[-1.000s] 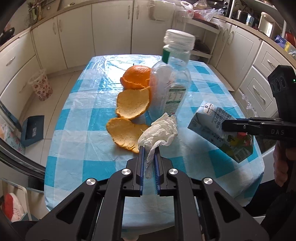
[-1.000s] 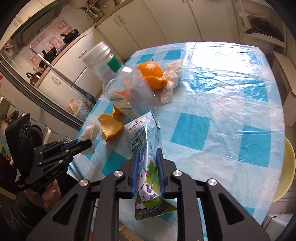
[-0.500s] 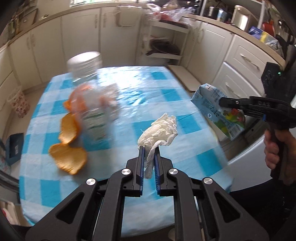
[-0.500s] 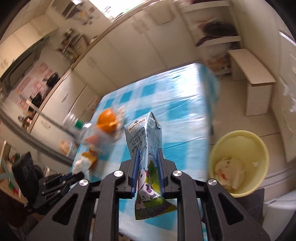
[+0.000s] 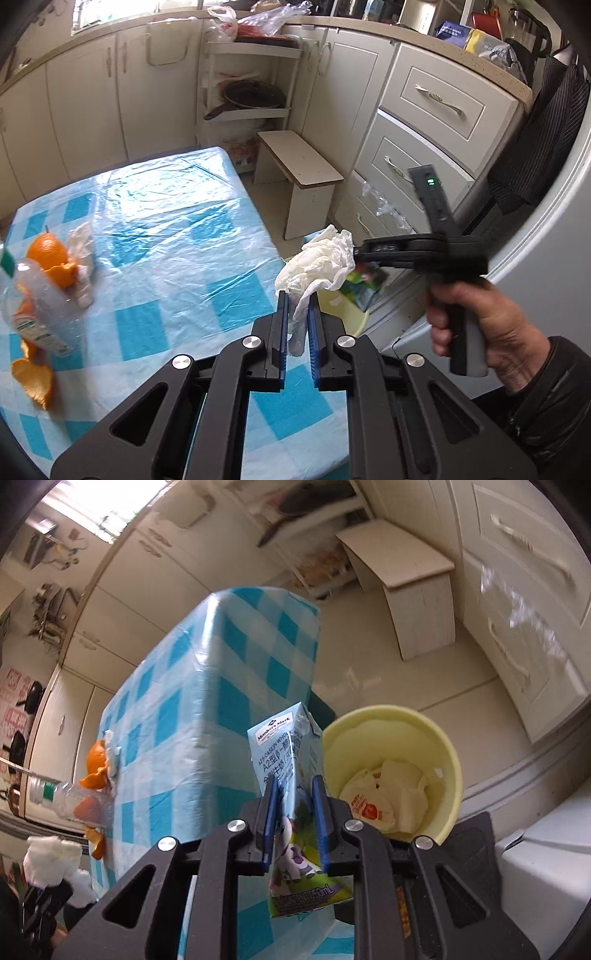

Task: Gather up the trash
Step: 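Carry the tissue and milk carton over the yellow bucket with both grippers, then open both grippers to drop the tissue and carton into the bucket, then move both open grippers back over the table, then grasp an orange peel with the left gripper while the right gripper grasps the plastic bottle's cap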

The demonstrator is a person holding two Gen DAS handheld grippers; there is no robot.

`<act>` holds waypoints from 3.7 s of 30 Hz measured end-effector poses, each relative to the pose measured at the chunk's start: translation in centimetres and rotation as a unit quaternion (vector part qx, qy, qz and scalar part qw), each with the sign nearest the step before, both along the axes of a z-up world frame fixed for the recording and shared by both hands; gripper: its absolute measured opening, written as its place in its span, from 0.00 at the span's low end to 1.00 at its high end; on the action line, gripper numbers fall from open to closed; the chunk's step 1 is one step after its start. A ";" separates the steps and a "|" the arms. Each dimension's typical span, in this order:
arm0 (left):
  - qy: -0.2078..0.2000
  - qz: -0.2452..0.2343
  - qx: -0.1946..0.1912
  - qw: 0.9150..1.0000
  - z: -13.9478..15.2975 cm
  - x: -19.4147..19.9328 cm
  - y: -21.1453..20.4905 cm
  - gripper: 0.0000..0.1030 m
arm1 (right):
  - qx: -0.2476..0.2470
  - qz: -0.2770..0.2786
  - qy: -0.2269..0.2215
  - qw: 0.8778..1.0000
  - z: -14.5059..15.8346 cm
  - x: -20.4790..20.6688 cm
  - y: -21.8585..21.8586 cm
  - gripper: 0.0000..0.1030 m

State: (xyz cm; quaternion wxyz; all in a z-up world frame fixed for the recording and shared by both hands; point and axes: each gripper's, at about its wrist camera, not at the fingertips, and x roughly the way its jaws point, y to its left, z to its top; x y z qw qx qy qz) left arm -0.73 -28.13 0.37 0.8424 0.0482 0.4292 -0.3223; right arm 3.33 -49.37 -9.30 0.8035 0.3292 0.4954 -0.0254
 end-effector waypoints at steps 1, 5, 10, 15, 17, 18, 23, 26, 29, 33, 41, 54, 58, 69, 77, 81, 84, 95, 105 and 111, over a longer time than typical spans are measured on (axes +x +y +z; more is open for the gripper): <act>0.003 -0.001 0.001 1.000 -0.3 0.3 -0.7 0.09 | 0.006 -0.004 0.007 1.000 -0.5 0.4 -0.3 0.20; 0.017 -0.006 0.007 1.000 -1.8 1.5 -2.6 0.09 | 0.027 -0.035 -0.002 0.999 -0.2 0.4 -1.8 0.37; 0.039 -0.015 0.018 0.999 -4.4 3.0 -6.0 0.09 | 0.036 -0.090 -0.075 0.992 3.4 -1.5 -4.4 0.48; 0.056 -0.023 0.035 0.998 -6.9 3.6 -9.4 0.09 | 0.043 -0.141 -0.152 0.977 7.0 -3.9 -6.6 0.57; 0.060 -0.022 0.042 0.997 -7.6 3.8 -10.4 0.09 | 0.044 -0.153 -0.164 0.973 7.5 -4.3 -7.2 0.57; 0.063 -0.021 0.045 0.997 -8.0 3.9 -10.7 0.09 | 0.043 -0.158 -0.169 0.972 7.7 -4.4 -7.4 0.57; 0.066 -0.016 0.069 0.995 -9.8 4.6 -13.3 0.09 | 0.031 -0.163 -0.186 0.968 8.7 -4.3 -7.6 0.57; 0.072 -0.009 0.092 0.993 -11.0 5.6 -14.9 0.18 | 0.021 -0.154 -0.189 0.970 9.2 -4.0 -7.4 0.57; 0.066 -0.002 0.110 0.992 -11.3 5.9 -15.8 0.37 | 0.022 -0.153 -0.191 0.969 9.1 -3.7 -7.4 0.57; 0.044 -0.001 0.113 0.993 -10.6 5.7 -16.1 0.51 | 0.024 -0.156 -0.197 0.968 9.2 -3.6 -7.5 0.57; 0.013 0.000 0.120 0.993 -9.2 4.5 -14.9 0.55 | 0.021 -0.143 -0.199 0.969 9.6 -2.9 -6.8 0.57; 0.001 0.017 0.119 0.993 -8.2 4.1 -12.0 0.59 | 0.016 -0.122 -0.194 0.973 9.9 -1.8 -5.3 0.58; 0.000 0.021 0.120 0.993 -8.2 3.9 -11.3 0.59 | 0.013 -0.115 -0.193 0.974 10.0 -1.6 -4.9 0.58; -0.014 0.025 0.135 0.990 -7.7 2.6 -9.0 0.65 | 0.004 -0.095 -0.195 0.976 10.8 -0.9 -2.9 0.63; -0.025 0.041 0.147 0.988 -6.9 0.6 -3.0 0.72 | -0.002 -0.066 -0.194 0.979 11.4 0.3 0.0 0.63; -0.026 0.077 0.154 0.985 -6.4 -0.4 3.0 0.74 | -0.011 -0.036 -0.190 0.981 11.7 1.3 2.7 0.64; -0.025 0.123 0.154 0.980 -5.9 -0.8 8.6 0.75 | -0.018 -0.013 -0.185 0.983 11.8 2.1 4.8 0.65; -0.025 0.257 0.137 0.956 -4.2 1.6 23.4 0.76 | -0.061 0.114 -0.163 0.978 11.8 4.6 14.5 0.69; -0.042 0.197 0.176 0.964 -6.2 6.1 22.6 0.76 | -0.081 0.201 -0.154 0.964 10.7 5.7 21.0 0.75; -0.042 0.163 0.185 0.968 -7.3 8.0 22.5 0.49 | -0.076 0.216 -0.167 0.959 11.2 6.3 23.4 0.75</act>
